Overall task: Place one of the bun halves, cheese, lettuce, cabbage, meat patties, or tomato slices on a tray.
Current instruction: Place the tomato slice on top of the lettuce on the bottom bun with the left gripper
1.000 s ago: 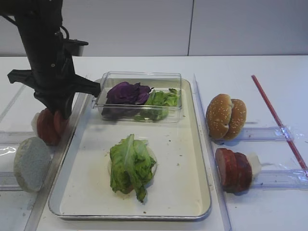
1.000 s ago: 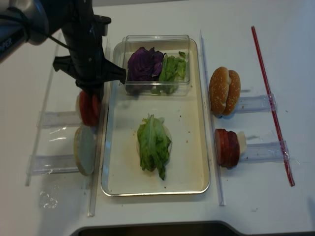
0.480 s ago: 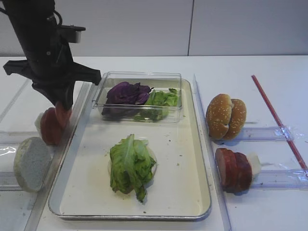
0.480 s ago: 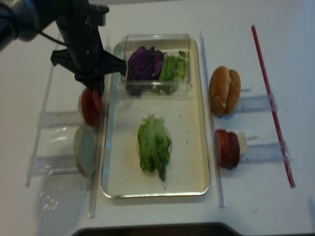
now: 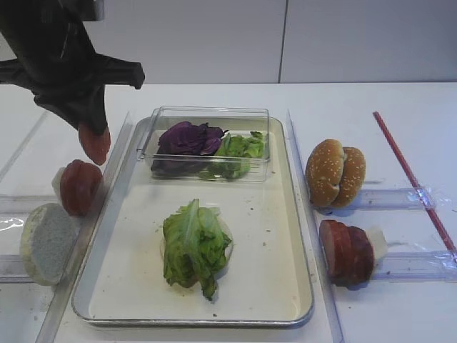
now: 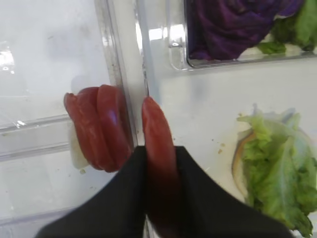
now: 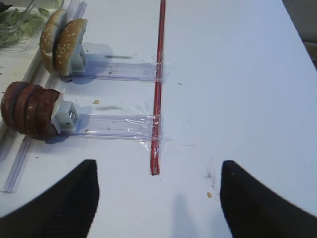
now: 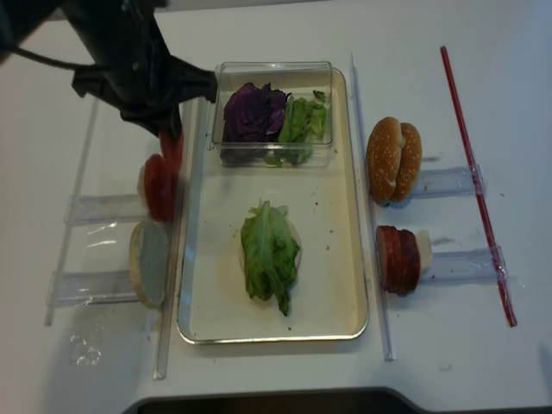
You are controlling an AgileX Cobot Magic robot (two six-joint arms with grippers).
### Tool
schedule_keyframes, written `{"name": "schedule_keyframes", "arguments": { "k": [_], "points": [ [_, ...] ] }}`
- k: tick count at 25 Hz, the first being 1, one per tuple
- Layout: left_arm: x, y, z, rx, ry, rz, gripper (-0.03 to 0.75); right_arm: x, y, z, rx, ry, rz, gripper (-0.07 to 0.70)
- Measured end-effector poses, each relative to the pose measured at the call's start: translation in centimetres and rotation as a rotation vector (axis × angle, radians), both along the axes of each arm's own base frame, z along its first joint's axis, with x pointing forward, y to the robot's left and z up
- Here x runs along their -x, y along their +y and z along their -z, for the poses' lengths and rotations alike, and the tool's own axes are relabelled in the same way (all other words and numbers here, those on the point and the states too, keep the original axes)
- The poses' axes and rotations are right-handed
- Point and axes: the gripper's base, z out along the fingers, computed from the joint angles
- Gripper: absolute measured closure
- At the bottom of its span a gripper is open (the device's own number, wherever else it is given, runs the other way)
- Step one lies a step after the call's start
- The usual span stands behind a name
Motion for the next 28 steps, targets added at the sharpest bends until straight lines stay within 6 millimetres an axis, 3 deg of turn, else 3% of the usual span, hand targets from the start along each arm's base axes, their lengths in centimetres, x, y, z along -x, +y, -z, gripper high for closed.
{"name": "schedule_keyframes", "arguments": {
  "k": [8,16,22,28],
  "points": [
    [3.9,0.9,-1.9,0.057,-0.025,-0.003,0.615,0.0,0.0,0.0,0.0,0.0,0.0,0.108],
    [8.3,2.2,-1.7,0.081,-0.004,-0.008,0.615,0.0,0.0,0.0,0.0,0.0,0.0,0.108],
    [10.0,2.1,-1.0,0.139,0.041,-0.005,0.615,0.0,0.0,0.0,0.0,0.0,0.0,0.108],
    [10.4,1.0,-1.1,0.254,0.069,0.075,0.615,0.0,0.0,0.0,0.0,0.0,0.0,0.108]
  ]
}}
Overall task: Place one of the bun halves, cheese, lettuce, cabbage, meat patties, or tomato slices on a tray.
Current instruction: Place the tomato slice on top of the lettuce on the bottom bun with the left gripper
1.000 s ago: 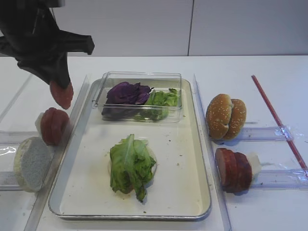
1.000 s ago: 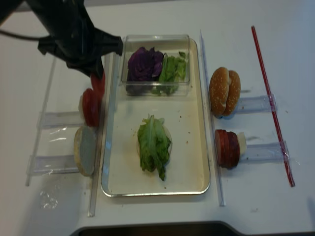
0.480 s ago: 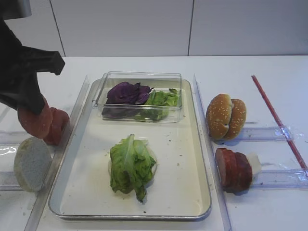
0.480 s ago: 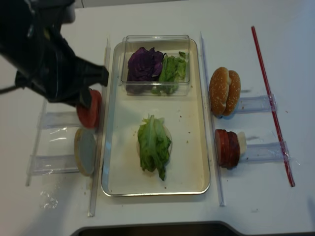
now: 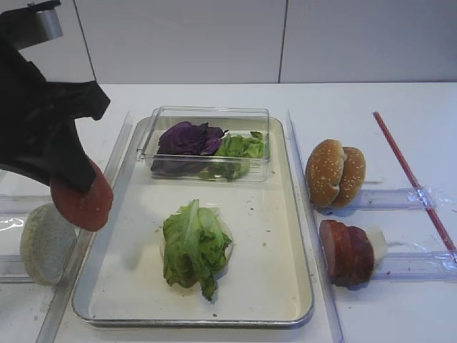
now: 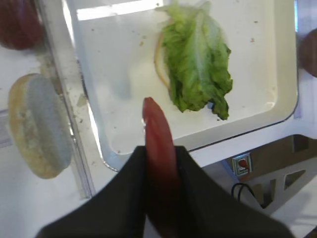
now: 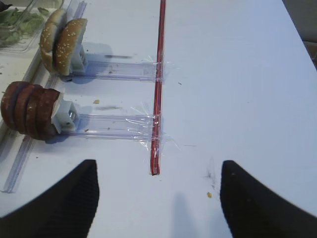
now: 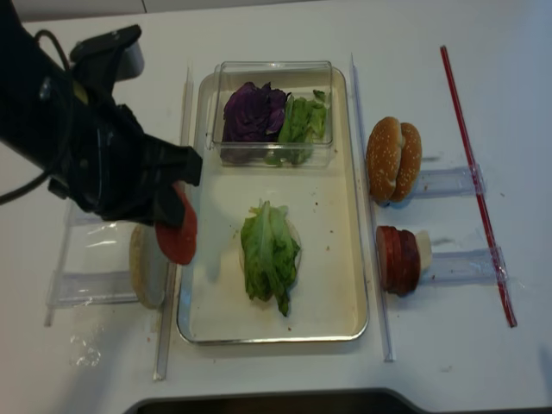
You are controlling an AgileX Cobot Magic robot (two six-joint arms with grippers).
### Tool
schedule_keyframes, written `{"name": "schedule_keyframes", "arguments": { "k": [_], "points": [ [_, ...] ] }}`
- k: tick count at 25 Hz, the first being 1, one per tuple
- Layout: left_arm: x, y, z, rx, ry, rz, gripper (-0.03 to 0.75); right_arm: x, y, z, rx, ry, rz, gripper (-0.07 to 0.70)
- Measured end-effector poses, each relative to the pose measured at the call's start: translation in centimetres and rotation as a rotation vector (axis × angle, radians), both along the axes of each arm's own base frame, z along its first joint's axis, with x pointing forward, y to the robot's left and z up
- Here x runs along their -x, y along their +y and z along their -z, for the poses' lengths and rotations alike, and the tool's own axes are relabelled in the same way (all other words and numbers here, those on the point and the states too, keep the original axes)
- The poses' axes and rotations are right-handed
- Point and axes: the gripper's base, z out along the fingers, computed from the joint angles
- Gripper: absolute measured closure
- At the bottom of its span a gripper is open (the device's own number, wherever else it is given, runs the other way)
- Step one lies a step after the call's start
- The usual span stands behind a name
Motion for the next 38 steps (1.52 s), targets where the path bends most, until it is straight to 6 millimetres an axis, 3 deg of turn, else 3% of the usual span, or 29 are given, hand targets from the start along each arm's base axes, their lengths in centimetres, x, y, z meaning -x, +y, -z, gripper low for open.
{"name": "schedule_keyframes", "arguments": {
  "k": [7,18,27,38],
  "points": [
    [-1.3,-1.5,1.7,0.072,0.07,0.097,0.615,0.0,0.0,0.0,0.0,0.0,0.0,0.108],
    [-5.4,-5.0,6.7,0.292,0.118,0.247,0.615,0.0,0.0,0.0,0.0,0.0,0.0,0.108],
    [-7.4,-6.2,10.6,0.349,0.162,0.271,0.616,0.0,0.0,0.0,0.0,0.0,0.0,0.108],
    [-8.0,-6.4,11.8,0.351,0.176,0.256,0.616,0.0,0.0,0.0,0.0,0.0,0.0,0.108]
  ]
}}
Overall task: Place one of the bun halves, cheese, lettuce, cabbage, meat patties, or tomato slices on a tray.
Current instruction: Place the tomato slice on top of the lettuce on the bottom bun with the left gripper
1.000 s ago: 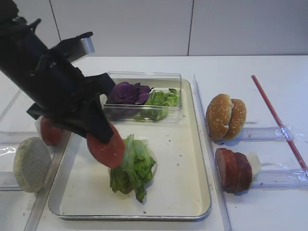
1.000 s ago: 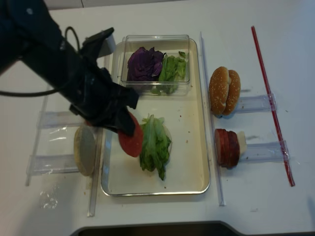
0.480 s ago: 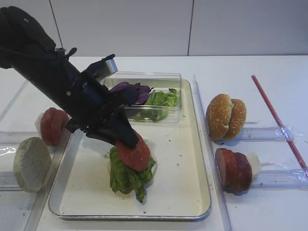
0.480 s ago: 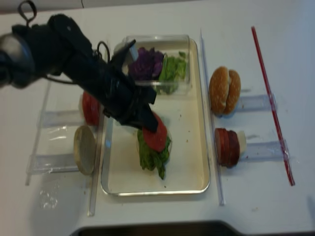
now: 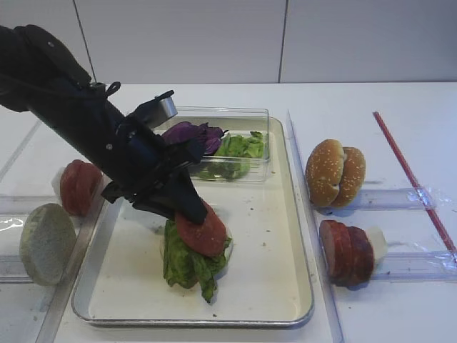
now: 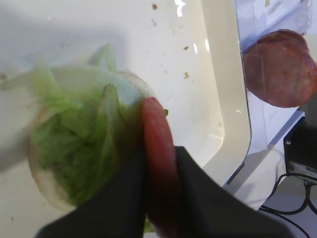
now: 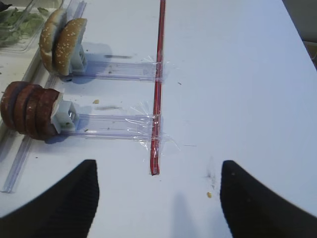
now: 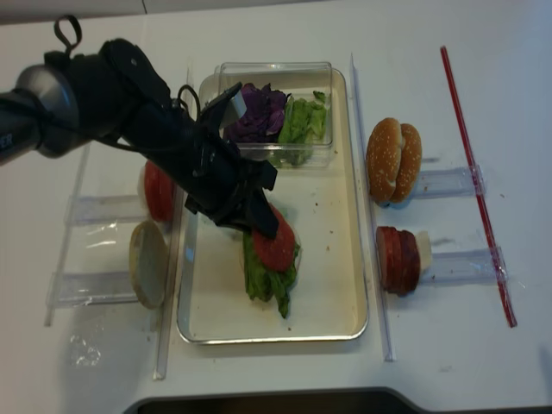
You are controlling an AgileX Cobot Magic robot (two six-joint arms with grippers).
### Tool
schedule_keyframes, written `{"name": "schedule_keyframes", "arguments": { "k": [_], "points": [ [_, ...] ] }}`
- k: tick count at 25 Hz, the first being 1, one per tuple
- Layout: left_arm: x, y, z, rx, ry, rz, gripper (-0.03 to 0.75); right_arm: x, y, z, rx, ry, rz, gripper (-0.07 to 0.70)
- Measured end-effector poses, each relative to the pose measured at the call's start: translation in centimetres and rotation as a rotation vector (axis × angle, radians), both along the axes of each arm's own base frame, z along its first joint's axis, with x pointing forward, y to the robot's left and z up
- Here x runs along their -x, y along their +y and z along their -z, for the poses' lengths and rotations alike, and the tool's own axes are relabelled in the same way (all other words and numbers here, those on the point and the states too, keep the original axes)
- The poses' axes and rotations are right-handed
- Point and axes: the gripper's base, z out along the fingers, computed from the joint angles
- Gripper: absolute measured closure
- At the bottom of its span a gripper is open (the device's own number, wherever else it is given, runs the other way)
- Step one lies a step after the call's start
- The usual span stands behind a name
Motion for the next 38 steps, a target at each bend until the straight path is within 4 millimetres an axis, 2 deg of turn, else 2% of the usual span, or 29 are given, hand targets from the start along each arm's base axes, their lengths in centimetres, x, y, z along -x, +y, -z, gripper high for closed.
{"name": "schedule_keyframes", "arguments": {
  "k": [14,24,30,38],
  "points": [
    [-0.2,0.4,0.6,-0.069,0.029,-0.049,0.602,0.0,0.0,0.0,0.0,0.0,0.0,0.108],
    [-0.2,0.4,0.6,-0.077,0.048,-0.072,0.456,0.0,0.0,0.0,0.0,0.0,0.0,0.108],
    [-0.5,0.3,-0.3,-0.091,0.083,-0.079,0.446,0.0,0.0,0.0,0.0,0.0,0.0,0.108],
    [-0.4,1.2,-0.4,-0.23,0.131,-0.08,0.445,0.0,0.0,0.0,0.001,0.0,0.001,0.108]
  ]
}}
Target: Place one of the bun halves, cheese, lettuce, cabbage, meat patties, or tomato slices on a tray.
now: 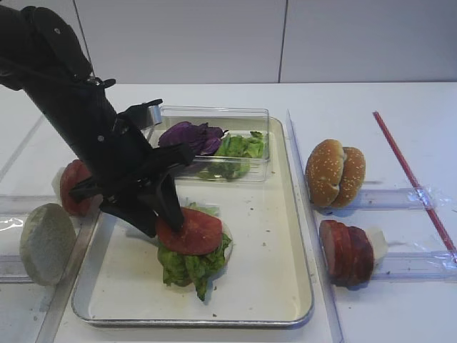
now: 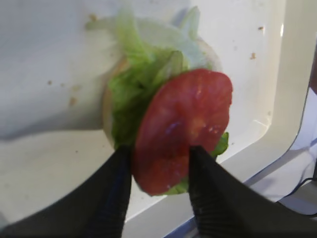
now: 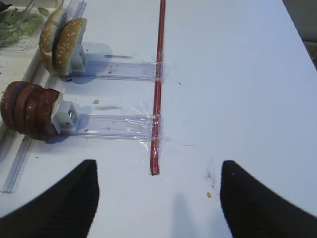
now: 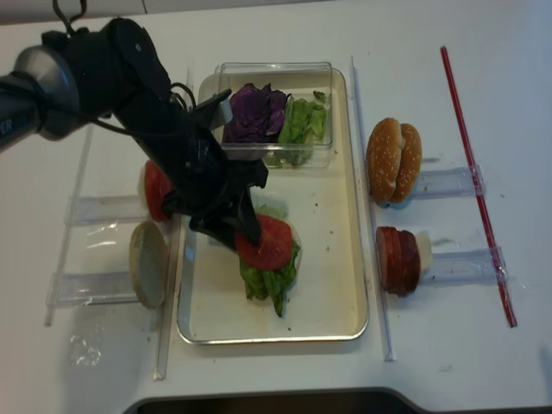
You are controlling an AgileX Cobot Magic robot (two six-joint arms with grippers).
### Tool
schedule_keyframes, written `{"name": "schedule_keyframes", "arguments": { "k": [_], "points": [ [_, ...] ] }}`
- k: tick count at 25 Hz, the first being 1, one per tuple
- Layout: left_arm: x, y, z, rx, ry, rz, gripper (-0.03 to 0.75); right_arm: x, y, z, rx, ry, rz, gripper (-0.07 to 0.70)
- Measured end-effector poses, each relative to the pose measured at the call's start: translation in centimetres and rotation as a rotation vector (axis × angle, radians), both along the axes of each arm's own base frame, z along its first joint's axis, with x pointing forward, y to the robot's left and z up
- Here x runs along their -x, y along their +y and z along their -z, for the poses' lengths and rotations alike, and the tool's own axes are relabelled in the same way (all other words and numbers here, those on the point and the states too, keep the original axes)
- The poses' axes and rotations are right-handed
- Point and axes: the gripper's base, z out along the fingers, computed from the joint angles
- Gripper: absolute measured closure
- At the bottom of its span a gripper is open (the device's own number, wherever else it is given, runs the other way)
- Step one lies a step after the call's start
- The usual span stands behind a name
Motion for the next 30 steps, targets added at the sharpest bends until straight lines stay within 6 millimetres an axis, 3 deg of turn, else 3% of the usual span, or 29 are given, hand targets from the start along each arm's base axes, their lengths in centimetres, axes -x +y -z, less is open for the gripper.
{"name": "schedule_keyframes", "arguments": {
  "k": [17,30],
  "points": [
    [0.0,0.3,-0.2,-0.052,0.028,-0.02,0.444,0.0,0.0,0.0,0.0,0.0,0.0,0.108],
    [-2.4,0.6,-3.5,-0.152,-0.113,-0.073,0.444,0.0,0.0,0.0,0.0,0.0,0.0,0.108]
  ]
}}
